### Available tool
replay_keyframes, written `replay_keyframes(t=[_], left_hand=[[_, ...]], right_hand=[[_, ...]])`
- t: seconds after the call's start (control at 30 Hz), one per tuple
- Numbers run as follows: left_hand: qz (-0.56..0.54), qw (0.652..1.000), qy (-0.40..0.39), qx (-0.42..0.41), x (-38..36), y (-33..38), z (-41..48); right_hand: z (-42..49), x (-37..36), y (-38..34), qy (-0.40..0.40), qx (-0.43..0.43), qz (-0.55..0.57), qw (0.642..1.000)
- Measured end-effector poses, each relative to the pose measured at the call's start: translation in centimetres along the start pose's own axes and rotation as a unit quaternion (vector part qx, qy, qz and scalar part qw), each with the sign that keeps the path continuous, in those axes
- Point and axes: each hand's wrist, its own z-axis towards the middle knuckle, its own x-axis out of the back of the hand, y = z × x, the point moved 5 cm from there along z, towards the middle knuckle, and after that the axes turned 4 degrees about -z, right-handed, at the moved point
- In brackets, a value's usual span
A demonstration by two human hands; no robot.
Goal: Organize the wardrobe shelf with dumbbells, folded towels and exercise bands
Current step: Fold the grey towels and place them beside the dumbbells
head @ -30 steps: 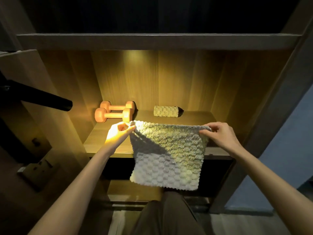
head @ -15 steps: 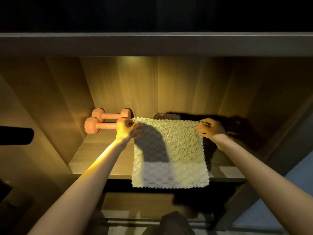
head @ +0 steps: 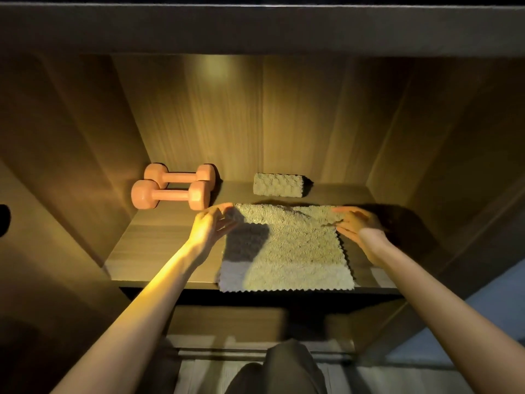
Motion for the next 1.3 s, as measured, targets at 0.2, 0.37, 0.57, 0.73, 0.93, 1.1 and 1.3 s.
replay_keyframes(t=[0.2,0.37,0.57,0.73,0.93,1.1,1.3], left_hand=[[0.004,0.999,0.023,0.047,2.4,-3.2,-3.6],[0.194,0.981,0.023,0.013,3.8,-4.8,-5.2],[0.411,0.907,-0.024,-0.09,3.6,-4.4,-6.6],[0.464,0.874,-0.026,-0.141,3.4,-4.3,-7.2],[0.475,0.867,-0.015,-0.15,3.4,-4.5,-7.3],[0.513,0.83,0.026,-0.217,3.3,-4.1,-7.6],[0.609,0.727,-0.066,-0.31,-1.3,-4.7,-6.7]], right_hand=[[-4.2,0.5,2.4,-0.019,-0.021,0.071,0.997],[-5.8,0.7,4.7,-0.019,-0.003,-0.013,1.0],[-6.9,0.3,5.1,-0.02,0.078,-0.187,0.979],[-7.3,0.4,5.0,0.008,0.111,-0.257,0.96],[-7.4,0.2,5.0,0.022,0.128,-0.292,0.948],[-7.6,0.2,4.8,0.059,0.165,-0.337,0.925],[-8.9,-4.6,4.2,-0.002,0.28,-0.452,0.847]])
